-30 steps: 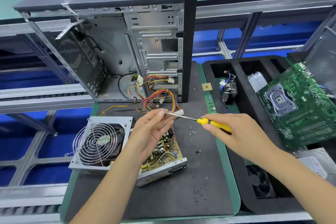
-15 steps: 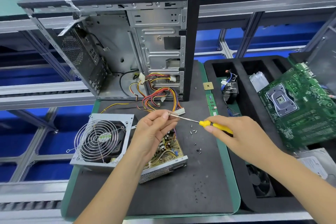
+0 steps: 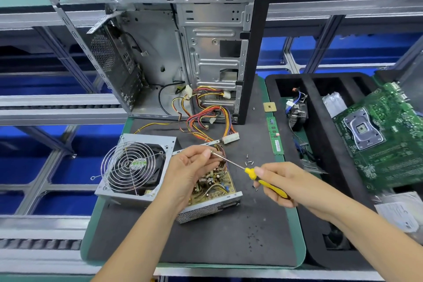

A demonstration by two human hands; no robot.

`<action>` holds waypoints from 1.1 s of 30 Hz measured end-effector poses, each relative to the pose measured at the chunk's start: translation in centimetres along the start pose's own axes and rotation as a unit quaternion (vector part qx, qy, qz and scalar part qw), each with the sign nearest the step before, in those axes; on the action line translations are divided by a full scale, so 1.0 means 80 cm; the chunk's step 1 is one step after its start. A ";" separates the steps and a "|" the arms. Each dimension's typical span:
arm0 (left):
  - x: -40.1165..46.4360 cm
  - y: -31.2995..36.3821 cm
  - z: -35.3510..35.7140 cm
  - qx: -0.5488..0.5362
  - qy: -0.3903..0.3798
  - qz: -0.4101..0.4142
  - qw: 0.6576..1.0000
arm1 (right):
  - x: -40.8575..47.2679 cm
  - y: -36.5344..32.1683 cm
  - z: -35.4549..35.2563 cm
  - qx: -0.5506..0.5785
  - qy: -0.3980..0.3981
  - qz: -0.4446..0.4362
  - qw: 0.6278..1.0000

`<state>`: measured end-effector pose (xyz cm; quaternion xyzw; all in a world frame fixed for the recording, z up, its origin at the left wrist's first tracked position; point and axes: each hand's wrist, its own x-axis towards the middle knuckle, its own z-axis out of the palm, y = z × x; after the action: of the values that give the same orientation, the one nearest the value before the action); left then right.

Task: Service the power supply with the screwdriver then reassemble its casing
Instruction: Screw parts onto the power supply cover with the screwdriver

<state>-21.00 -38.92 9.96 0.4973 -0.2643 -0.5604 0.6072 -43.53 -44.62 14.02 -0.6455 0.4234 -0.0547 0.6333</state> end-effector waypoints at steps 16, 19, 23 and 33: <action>0.066 0.006 0.057 0.222 -0.034 0.043 0.973 | 0.014 0.069 -0.075 -0.135 0.266 -0.027 0.954; 0.080 0.000 0.065 0.228 -0.042 0.028 0.972 | 0.065 0.080 -0.092 -0.114 0.342 -0.010 0.933; 0.089 -0.011 0.065 0.234 -0.031 0.008 0.972 | 0.170 0.065 -0.105 0.067 0.374 0.013 0.925; 0.094 -0.012 0.057 0.336 -0.030 0.034 0.941 | 0.285 0.053 -0.099 -0.035 0.488 0.075 0.869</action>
<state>-23.68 -47.32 8.97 0.6458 -0.4720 -0.4331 0.4154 -35.91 -64.10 1.29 -0.5252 0.7268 -0.3000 0.3254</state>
